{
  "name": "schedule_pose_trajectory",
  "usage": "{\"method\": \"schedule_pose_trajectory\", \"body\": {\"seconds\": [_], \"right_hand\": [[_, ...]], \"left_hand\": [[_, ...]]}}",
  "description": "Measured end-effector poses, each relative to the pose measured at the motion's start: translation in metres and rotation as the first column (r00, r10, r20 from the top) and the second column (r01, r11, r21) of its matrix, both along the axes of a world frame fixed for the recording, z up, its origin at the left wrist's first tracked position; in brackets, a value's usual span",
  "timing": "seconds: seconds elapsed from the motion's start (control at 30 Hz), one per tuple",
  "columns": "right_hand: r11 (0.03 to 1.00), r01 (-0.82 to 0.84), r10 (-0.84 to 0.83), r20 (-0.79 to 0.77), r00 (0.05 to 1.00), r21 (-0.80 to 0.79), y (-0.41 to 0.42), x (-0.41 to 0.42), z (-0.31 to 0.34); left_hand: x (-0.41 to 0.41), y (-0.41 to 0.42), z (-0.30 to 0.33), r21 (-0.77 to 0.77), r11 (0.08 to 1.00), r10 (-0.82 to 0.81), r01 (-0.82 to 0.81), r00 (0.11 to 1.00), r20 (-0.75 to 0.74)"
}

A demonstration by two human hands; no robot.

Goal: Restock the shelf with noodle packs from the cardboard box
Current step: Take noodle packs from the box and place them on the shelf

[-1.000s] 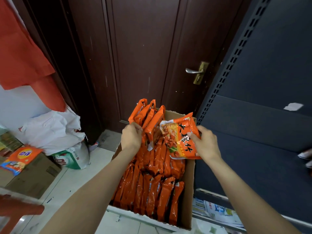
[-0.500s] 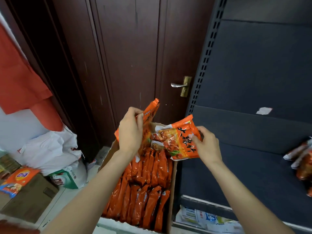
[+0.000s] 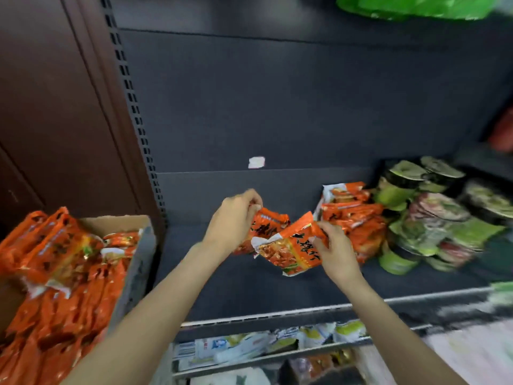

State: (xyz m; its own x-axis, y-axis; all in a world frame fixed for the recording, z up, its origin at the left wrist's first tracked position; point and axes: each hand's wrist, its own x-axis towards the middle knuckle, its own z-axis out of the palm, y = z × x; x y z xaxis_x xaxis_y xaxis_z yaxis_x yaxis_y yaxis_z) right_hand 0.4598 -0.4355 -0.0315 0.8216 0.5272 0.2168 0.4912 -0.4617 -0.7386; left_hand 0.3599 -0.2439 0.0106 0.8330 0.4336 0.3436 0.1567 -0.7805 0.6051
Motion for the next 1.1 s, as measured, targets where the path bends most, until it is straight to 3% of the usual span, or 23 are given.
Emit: {"method": "schedule_pose_trajectory", "body": {"seconds": [0.17, 0.43, 0.7, 0.8, 0.9, 1.0, 1.1], "right_hand": [[0.992, 0.114, -0.120, -0.126, 0.985, -0.060, -0.089, 0.051, -0.023], [0.973, 0.193, -0.217, -0.206, 0.954, -0.129, -0.154, 0.102, -0.046], [0.909, 0.364, -0.374, -0.012, 0.927, -0.201, -0.156, 0.136, -0.074], [0.862, 0.453, -0.445, 0.091, 0.891, -0.227, -0.155, 0.130, -0.077], [0.896, 0.419, -0.413, 0.070, 0.908, -0.149, -0.151, 0.125, -0.078], [0.938, 0.341, -0.341, 0.012, 0.940, -0.057, -0.148, 0.120, -0.081], [0.953, 0.298, -0.302, -0.063, 0.951, -0.062, -0.150, 0.116, -0.082]], "left_hand": [[0.076, -0.083, -0.015, -0.025, 0.983, -0.186, 0.184, 0.977, -0.105], [0.163, -0.169, -0.037, -0.057, 0.950, -0.313, 0.308, 0.924, -0.222], [0.198, -0.191, -0.058, -0.363, 0.885, -0.356, 0.293, 0.927, -0.119], [0.188, -0.185, -0.073, -0.204, 0.950, -0.289, 0.235, 0.910, -0.298], [0.180, -0.183, -0.083, -0.002, 0.976, -0.194, 0.218, 0.864, -0.465], [0.179, -0.186, -0.087, 0.000, 0.960, -0.256, 0.280, 0.878, -0.405], [0.181, -0.190, -0.087, -0.090, 0.967, -0.253, 0.237, 0.931, -0.263]]}}
